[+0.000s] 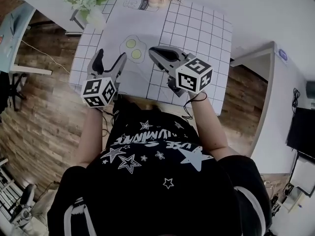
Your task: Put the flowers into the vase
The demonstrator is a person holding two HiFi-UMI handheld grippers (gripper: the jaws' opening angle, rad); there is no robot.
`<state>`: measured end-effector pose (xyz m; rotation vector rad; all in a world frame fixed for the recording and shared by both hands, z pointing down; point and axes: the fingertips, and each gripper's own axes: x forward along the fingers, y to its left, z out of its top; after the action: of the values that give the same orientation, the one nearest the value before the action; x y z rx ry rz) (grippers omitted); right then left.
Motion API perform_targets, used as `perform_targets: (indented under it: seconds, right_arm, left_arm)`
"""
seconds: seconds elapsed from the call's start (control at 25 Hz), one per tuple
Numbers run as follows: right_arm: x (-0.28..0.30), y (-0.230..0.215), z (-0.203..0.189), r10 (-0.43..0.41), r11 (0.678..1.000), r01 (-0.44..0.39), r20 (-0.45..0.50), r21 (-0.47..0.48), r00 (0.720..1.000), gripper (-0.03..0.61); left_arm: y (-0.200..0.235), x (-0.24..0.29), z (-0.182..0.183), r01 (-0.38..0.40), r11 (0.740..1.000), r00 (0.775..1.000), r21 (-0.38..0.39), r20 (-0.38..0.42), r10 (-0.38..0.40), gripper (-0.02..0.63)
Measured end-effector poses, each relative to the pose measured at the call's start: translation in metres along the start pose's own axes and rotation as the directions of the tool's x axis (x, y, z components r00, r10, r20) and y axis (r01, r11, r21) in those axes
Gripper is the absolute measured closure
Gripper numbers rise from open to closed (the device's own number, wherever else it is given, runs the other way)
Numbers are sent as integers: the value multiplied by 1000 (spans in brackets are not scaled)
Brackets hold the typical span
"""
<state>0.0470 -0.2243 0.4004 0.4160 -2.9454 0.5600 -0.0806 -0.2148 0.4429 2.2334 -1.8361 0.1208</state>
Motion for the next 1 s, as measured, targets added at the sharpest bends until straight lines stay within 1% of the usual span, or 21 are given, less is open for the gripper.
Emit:
perform_targets:
  seconds: [0.08, 0.16, 0.28, 0.44, 0.6, 0.68, 0.8, 0.92, 1.0]
  right_arm:
    - [-15, 3, -8, 19, 1000, -19, -10, -4, 1000, 562]
    - [-27, 3, -14, 20, 1000, -20, -7, 2, 1000, 565]
    - [-38, 5, -24, 29, 999, -29, -23, 25, 999, 566]
    - [-42, 15, -27, 60, 998, -59, -14, 27, 998, 566]
    - [-39, 30, -27, 90, 996, -90, 1, 27, 996, 566]
    - [-36, 33, -28, 77, 997, -76, -15, 22, 997, 566]
    - [-30, 37, -29, 45, 999, -43, -57, 32, 997, 566]
    - [-28, 66, -37, 83, 995, -79, -61, 58, 995, 566]
    - [-29, 95, -44, 117, 992, -114, -62, 48, 991, 566]
  left_arm:
    - [-21, -10, 0, -13, 1000, 1000, -5, 11, 13, 227]
    - [-36, -24, 0, -32, 999, 999, -19, 14, 32, 232]
    - [-47, -51, 2, -71, 996, 997, -45, 22, 72, 262]
    - [-47, -87, 1, -115, 993, 993, -26, 18, 115, 324]
    - [-44, -115, -1, -158, 986, 986, -61, 39, 161, 374]
    - [-46, -126, 0, -163, 984, 985, -73, 52, 167, 400]
    - [-45, -147, 3, -179, 977, 981, -115, 51, 186, 477]
    - [-47, -186, -5, -208, 971, 975, -116, 50, 215, 515]
    - [-54, -216, -11, -207, 973, 975, -106, 66, 214, 539]
